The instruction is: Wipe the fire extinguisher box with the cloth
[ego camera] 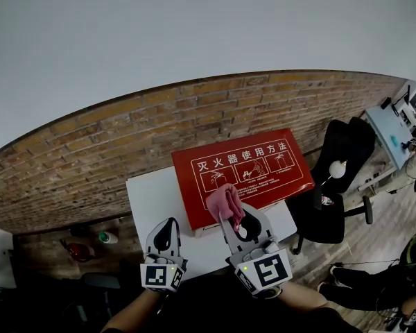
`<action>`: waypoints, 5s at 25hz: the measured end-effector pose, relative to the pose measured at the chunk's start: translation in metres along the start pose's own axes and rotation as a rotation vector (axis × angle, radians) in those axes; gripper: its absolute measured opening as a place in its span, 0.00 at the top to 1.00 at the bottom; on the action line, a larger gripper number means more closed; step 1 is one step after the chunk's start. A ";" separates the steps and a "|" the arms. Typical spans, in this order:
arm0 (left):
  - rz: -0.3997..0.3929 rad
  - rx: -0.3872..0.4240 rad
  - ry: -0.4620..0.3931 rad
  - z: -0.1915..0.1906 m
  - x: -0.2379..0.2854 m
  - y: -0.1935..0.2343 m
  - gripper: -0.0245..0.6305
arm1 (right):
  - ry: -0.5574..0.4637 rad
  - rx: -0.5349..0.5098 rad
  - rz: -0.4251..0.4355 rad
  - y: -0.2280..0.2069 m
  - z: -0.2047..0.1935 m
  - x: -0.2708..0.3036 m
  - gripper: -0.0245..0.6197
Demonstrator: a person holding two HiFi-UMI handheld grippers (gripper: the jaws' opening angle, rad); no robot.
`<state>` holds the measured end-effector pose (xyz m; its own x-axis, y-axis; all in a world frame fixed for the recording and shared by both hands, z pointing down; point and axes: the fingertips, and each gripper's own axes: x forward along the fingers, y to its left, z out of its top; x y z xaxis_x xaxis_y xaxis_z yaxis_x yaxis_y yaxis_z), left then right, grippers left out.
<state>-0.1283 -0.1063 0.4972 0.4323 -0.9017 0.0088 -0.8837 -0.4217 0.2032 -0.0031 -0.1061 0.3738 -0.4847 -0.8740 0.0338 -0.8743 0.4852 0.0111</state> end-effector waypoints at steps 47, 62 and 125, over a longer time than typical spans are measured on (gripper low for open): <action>0.015 0.015 0.023 -0.016 0.024 -0.034 0.93 | -0.015 -0.021 -0.156 -0.131 -0.002 -0.052 0.81; 0.051 0.025 0.037 -0.018 0.026 -0.032 0.93 | 0.003 -0.051 -0.244 -0.191 -0.003 -0.080 0.81; 0.142 0.014 0.048 -0.028 -0.005 0.006 0.93 | 0.272 -0.391 -0.259 -0.214 0.005 -0.026 0.81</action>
<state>-0.1313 -0.1017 0.5255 0.3108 -0.9468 0.0838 -0.9388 -0.2920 0.1828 0.1965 -0.1878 0.3657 -0.1850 -0.9536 0.2376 -0.8643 0.2730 0.4224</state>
